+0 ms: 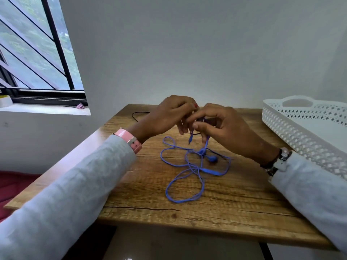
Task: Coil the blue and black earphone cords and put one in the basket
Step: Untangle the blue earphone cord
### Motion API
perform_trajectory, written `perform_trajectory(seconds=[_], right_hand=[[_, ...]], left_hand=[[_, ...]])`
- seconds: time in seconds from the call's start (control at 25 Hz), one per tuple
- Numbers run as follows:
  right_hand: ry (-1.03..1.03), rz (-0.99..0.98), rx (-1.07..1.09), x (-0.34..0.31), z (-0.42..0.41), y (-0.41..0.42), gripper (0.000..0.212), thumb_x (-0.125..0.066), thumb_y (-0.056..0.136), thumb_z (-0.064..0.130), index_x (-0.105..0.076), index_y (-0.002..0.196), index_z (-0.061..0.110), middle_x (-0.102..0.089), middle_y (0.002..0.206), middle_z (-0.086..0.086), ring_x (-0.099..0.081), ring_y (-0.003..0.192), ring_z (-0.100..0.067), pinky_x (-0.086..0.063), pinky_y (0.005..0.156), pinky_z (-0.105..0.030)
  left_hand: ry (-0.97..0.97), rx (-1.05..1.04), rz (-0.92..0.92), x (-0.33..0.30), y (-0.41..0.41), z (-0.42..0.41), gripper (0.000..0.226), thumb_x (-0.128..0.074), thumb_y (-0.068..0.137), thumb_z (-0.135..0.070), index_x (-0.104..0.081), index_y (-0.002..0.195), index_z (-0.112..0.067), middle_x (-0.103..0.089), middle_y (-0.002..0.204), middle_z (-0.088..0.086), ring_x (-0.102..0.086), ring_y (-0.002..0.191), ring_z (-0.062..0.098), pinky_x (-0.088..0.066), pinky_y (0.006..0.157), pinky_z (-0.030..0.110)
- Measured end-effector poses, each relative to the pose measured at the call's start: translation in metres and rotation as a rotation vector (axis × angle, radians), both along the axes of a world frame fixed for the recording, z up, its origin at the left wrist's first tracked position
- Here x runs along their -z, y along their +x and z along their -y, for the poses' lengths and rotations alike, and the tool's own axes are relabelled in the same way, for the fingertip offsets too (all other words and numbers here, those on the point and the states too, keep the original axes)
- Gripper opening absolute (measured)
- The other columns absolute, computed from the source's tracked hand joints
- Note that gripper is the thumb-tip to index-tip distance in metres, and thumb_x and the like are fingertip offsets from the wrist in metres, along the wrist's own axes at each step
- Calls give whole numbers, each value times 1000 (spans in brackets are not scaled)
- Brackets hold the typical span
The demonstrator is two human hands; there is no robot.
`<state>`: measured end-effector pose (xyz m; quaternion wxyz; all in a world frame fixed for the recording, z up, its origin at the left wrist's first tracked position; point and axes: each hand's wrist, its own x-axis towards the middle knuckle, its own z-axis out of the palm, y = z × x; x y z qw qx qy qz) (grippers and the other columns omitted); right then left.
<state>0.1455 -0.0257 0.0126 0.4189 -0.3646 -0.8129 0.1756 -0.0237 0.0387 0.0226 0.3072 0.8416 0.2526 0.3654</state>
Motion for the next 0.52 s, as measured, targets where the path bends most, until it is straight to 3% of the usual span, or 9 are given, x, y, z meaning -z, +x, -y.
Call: perform_trajectory(seconds=[0.12, 0.24, 0.36, 0.44, 0.52], right_hand=[[-79, -114, -5, -3, -2, 4, 14, -67, 82, 4, -64, 94, 11, -68, 78, -5, -57, 44, -11, -51, 48, -24], [34, -75, 89, -1, -4, 6, 9, -71, 79, 8, -68, 86, 12, -68, 69, 8, -52, 38, -6, -43, 43, -15], [276, 77, 179, 0, -6, 5, 13, -75, 75, 11, -70, 80, 22, -60, 77, 7, -48, 47, -2, -33, 48, -7], [295, 71, 189, -2, -8, 7, 10, -76, 75, 12, -73, 82, 19, -59, 80, 0, -47, 50, -3, -33, 49, -9], [267, 18, 201, -3, -10, 10, 11, -75, 75, 13, -73, 85, 17, -60, 79, 2, -48, 50, -5, -36, 50, -11]], left_hand=[[-289, 209, 73, 5, 3, 1, 36, -35, 83, -15, -56, 99, 10, -63, 82, 25, -66, 72, 34, -55, 70, 41], [-517, 403, 113, 8, 6, 1, 47, -32, 73, -3, -48, 113, 16, -65, 87, 28, -68, 77, 34, -56, 73, 37], [-624, 455, 86, 6, 6, 2, 42, -31, 69, 5, -57, 102, 5, -67, 81, 20, -65, 64, 24, -55, 64, 30], [-655, 453, 82, 6, 6, 5, 35, -33, 70, 1, -61, 90, -4, -64, 77, 15, -49, 51, 14, -42, 52, 24], [-671, 437, 53, 6, 6, 6, 19, -34, 76, -5, -49, 88, -6, -60, 69, 11, -33, 46, 8, -25, 47, 23]])
